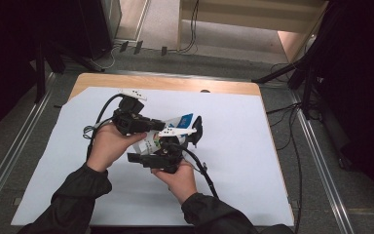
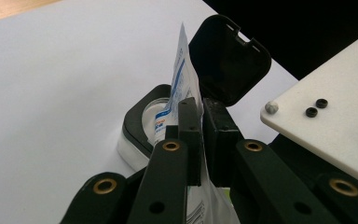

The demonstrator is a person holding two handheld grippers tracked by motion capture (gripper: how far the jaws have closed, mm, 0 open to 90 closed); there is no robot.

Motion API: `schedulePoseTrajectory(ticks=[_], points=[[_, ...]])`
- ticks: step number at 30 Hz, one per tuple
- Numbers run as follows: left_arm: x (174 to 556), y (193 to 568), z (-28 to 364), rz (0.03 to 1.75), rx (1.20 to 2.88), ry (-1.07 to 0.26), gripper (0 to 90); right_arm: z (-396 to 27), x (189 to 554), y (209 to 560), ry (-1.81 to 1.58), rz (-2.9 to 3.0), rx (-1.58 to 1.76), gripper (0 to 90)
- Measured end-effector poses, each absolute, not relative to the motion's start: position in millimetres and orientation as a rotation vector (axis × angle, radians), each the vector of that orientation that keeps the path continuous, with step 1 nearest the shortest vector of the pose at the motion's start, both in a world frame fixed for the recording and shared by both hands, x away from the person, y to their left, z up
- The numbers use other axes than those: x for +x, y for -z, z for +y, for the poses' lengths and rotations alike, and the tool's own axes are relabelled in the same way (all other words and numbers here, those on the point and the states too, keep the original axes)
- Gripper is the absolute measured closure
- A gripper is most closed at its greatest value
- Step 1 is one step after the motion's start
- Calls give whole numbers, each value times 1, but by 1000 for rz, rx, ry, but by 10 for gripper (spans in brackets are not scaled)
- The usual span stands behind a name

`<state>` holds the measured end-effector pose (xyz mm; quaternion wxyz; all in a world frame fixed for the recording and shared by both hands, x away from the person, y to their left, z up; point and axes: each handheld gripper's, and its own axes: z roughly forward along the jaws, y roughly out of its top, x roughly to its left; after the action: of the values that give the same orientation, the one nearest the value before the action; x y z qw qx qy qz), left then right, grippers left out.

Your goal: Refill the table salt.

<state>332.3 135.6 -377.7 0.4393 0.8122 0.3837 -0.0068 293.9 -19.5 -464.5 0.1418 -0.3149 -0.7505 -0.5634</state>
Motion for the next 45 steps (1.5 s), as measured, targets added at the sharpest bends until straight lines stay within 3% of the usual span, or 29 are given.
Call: schedulePoseTrajectory(ticks=[31,45], points=[[344,403,145,926,2097,143,816,-15,292,500,1566,-2413,-935,564],[356,410,146,915,2040,186,812,-21,289,511,1551,-2496,-933,580]])
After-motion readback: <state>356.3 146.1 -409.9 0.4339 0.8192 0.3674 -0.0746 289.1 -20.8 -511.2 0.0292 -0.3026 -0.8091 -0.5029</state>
